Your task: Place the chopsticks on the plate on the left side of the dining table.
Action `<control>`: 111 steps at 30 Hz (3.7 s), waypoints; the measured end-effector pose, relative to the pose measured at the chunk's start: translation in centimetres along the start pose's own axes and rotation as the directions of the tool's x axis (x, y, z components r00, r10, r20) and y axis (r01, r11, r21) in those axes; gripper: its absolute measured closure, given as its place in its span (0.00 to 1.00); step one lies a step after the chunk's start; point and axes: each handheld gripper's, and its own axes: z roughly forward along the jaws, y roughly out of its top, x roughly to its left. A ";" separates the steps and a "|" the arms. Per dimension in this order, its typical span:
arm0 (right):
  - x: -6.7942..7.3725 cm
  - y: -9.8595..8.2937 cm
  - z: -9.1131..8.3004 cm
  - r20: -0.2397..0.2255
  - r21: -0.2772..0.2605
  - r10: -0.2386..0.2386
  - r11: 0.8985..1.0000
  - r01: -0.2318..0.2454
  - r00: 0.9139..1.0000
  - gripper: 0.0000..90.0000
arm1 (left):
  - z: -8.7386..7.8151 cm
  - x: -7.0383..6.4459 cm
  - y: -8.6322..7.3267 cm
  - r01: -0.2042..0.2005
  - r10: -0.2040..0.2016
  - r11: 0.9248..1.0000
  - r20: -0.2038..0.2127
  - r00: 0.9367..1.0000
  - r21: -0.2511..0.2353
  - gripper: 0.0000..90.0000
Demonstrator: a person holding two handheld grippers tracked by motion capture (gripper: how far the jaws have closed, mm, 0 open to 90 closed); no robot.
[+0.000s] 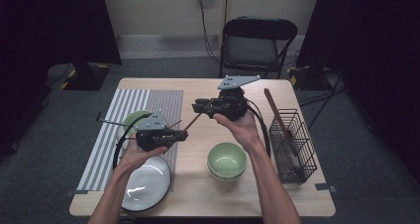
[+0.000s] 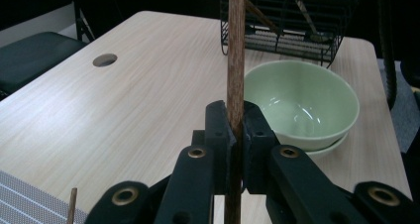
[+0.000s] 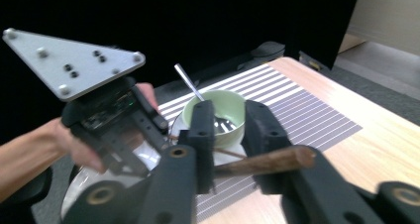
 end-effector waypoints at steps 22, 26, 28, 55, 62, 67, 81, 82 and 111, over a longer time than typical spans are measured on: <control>2.0 -2.5 3.2 -0.116 -0.178 0.085 0.978 -0.105 0.990 0.77 | -2.3 0.8 -1.7 0.213 -0.205 0.962 0.064 0.977 -0.171 0.94; 2.4 -1.9 3.9 -0.119 -0.165 0.079 0.981 -0.098 0.990 0.88 | -2.5 0.3 -2.1 0.201 -0.199 0.968 0.032 0.980 -0.150 0.93; 2.7 -1.8 4.1 -0.121 -0.157 0.069 0.984 -0.088 0.990 0.89 | -2.5 0.2 -2.1 0.193 -0.193 0.973 0.012 0.981 -0.127 0.93; 3.7 -0.8 4.0 -0.164 -0.189 0.045 0.979 -0.076 0.985 0.96 | -3.3 -0.2 -2.7 0.245 -0.237 0.949 0.061 0.970 -0.200 0.81; 3.6 -0.2 3.8 -0.170 -0.184 0.039 0.980 -0.071 0.985 0.96 | -2.9 -0.5 -2.6 0.221 -0.213 0.957 0.060 0.975 -0.189 0.90; 3.6 -0.4 4.1 -0.179 -0.168 0.045 0.983 -0.075 0.983 0.96 | -2.9 -0.5 -2.6 0.220 -0.212 0.958 0.066 0.975 -0.185 0.92; 3.8 -0.7 4.7 -0.188 -0.161 0.048 0.984 -0.079 0.981 0.96 | -3.1 -0.4 -2.6 0.211 -0.200 0.955 0.073 0.977 -0.210 0.93; 3.8 -0.7 4.7 -0.183 -0.161 0.047 0.984 -0.077 0.982 0.94 | -3.1 -0.4 -2.6 0.208 -0.198 0.955 0.070 0.978 -0.209 0.93; 2.0 -1.4 3.8 -0.034 -0.151 0.032 0.988 -0.037 0.999 0.52 | -3.9 -0.3 -2.6 0.206 -0.201 0.951 0.048 0.978 -0.229 0.94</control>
